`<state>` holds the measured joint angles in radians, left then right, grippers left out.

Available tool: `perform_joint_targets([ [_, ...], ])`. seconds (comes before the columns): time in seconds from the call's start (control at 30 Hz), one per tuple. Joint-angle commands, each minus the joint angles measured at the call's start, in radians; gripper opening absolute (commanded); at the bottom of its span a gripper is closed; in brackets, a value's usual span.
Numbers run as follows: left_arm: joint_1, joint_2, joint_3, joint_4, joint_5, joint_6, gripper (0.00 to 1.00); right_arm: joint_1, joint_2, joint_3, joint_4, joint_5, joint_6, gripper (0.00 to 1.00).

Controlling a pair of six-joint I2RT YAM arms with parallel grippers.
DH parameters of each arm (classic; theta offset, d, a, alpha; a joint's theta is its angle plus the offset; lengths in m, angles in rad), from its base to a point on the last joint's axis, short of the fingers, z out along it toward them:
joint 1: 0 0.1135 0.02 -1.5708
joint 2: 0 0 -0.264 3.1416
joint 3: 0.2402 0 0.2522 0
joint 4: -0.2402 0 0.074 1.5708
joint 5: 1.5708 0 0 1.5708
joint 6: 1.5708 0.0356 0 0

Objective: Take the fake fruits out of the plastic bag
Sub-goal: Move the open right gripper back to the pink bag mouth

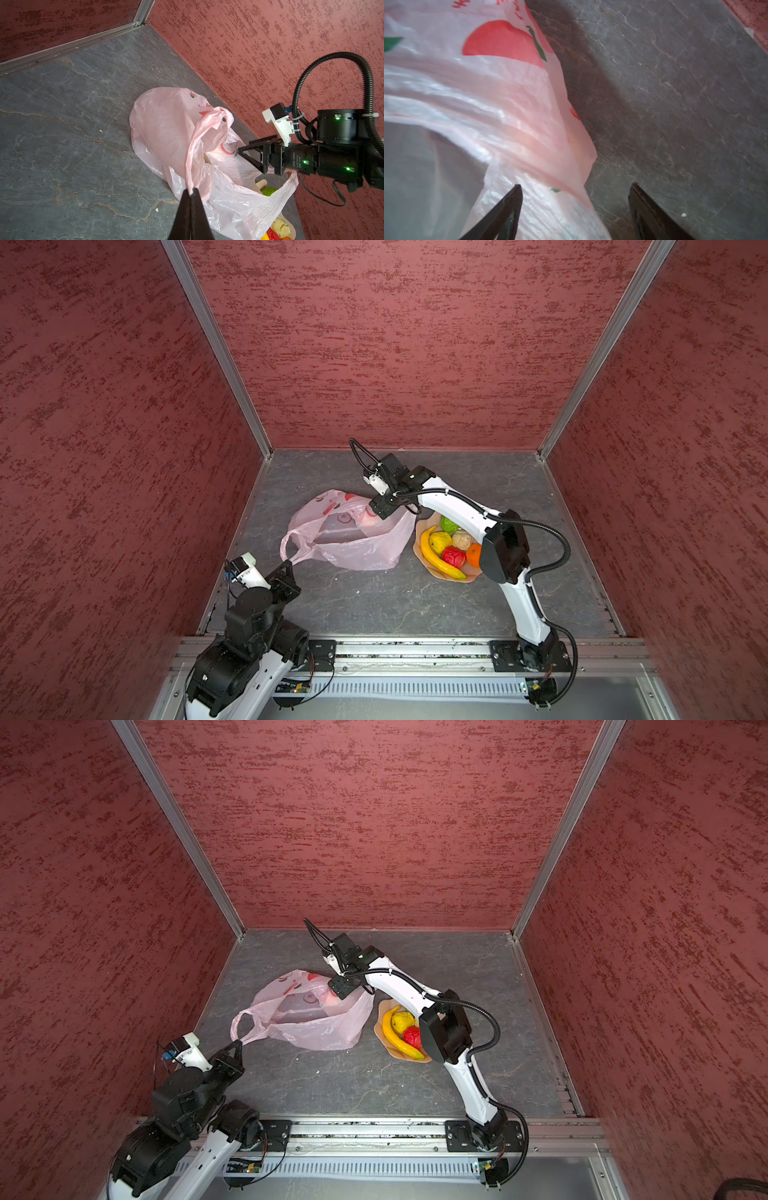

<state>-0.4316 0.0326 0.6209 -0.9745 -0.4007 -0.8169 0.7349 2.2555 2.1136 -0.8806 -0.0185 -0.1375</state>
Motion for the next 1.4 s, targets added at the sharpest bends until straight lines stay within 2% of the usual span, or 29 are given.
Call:
perform_joint_targets([
  [0.0,-0.011,0.004,0.014,-0.020,-0.019,0.013,0.00,-0.021,0.053,0.053,0.005,-0.052,-0.070,0.80],
  [0.1,-0.016,0.007,0.010,-0.019,-0.023,0.012,0.00,-0.037,0.096,0.085,0.023,-0.114,-0.079,0.75],
  [0.17,-0.019,0.013,0.010,-0.020,-0.026,0.010,0.00,-0.045,0.122,0.117,0.026,-0.156,-0.082,0.68],
  [0.23,-0.019,0.020,0.010,-0.020,-0.029,0.010,0.00,-0.047,0.131,0.133,0.037,-0.172,-0.086,0.54],
  [0.33,-0.019,0.023,0.007,-0.020,-0.033,0.009,0.00,-0.048,0.111,0.125,0.064,-0.218,-0.092,0.27],
  [0.4,-0.019,0.020,0.001,-0.017,-0.037,0.007,0.00,-0.047,0.089,0.118,0.080,-0.243,-0.097,0.18],
  [0.53,-0.019,0.020,-0.023,0.001,-0.040,0.001,0.00,-0.046,0.036,0.115,0.090,-0.249,-0.090,0.07],
  [0.73,-0.018,0.027,-0.026,0.022,-0.052,0.002,0.00,-0.029,-0.064,0.107,0.089,-0.207,-0.082,0.00],
  [0.93,-0.019,0.023,-0.041,0.037,-0.027,-0.022,0.00,0.018,-0.141,0.105,0.082,-0.155,-0.091,0.00],
  [1.37,-0.017,0.028,-0.046,-0.025,0.016,-0.113,0.00,0.122,-0.224,0.101,0.025,-0.176,-0.131,0.00],
])
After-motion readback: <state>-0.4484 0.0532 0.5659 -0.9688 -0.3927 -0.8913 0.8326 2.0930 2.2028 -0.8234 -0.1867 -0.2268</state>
